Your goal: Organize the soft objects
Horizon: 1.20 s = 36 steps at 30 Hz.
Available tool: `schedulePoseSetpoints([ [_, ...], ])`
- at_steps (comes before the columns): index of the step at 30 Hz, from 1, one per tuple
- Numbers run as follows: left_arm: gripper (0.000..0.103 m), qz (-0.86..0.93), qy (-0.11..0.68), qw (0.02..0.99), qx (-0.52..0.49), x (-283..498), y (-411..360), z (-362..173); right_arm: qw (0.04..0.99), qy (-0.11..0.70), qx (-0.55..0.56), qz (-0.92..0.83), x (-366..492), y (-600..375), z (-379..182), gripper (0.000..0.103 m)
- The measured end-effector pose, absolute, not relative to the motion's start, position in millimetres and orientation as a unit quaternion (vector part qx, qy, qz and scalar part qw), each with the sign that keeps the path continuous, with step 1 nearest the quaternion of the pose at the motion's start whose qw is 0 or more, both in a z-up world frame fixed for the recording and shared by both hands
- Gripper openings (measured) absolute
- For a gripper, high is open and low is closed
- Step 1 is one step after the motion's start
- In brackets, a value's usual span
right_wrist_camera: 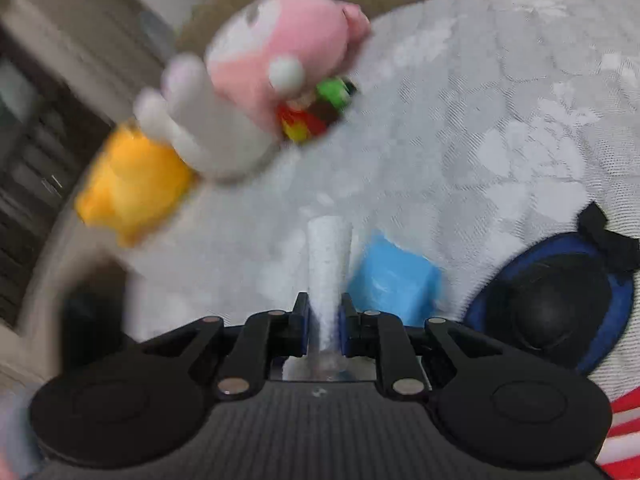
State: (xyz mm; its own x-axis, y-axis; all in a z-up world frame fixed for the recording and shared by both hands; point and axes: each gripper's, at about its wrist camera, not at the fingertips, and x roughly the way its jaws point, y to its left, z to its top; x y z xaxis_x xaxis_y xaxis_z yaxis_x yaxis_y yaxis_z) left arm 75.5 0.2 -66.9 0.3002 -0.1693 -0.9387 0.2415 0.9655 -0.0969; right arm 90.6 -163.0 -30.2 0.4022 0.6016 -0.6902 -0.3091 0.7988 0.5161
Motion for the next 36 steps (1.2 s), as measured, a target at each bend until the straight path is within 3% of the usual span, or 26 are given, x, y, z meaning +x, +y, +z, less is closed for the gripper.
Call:
schedulePoseSetpoints([
  [5,0.098,-0.095,0.561,0.819,0.07,76,1,-69,0.831,0.483,0.173,0.217,91,-190,-42,0.018],
  [12,0.098,-0.09,0.552,0.826,0.067,74,1,-65,0.897,0.413,0.125,0.093,88,-213,-27,0.018],
  [16,0.098,-0.074,0.527,0.846,0.026,75,21,-49,0.876,0.423,0.195,0.125,82,-224,-28,0.018],
  [22,0.1,-0.015,0.513,0.854,-0.088,79,73,-39,0.879,0.387,0.198,0.193,59,-215,-10,0.018],
  [27,0.1,-0.005,0.528,0.846,-0.081,84,68,-46,0.828,0.438,0.22,0.272,68,-192,-25,0.018],
  [32,0.1,-0.014,0.524,0.847,-0.084,85,66,-47,0.836,0.493,0.134,0.199,73,-174,-49,0.018],
  [36,0.1,-0.048,0.52,0.844,-0.122,87,74,-43,0.85,0.483,0.13,0.163,76,-182,-44,0.018],
])
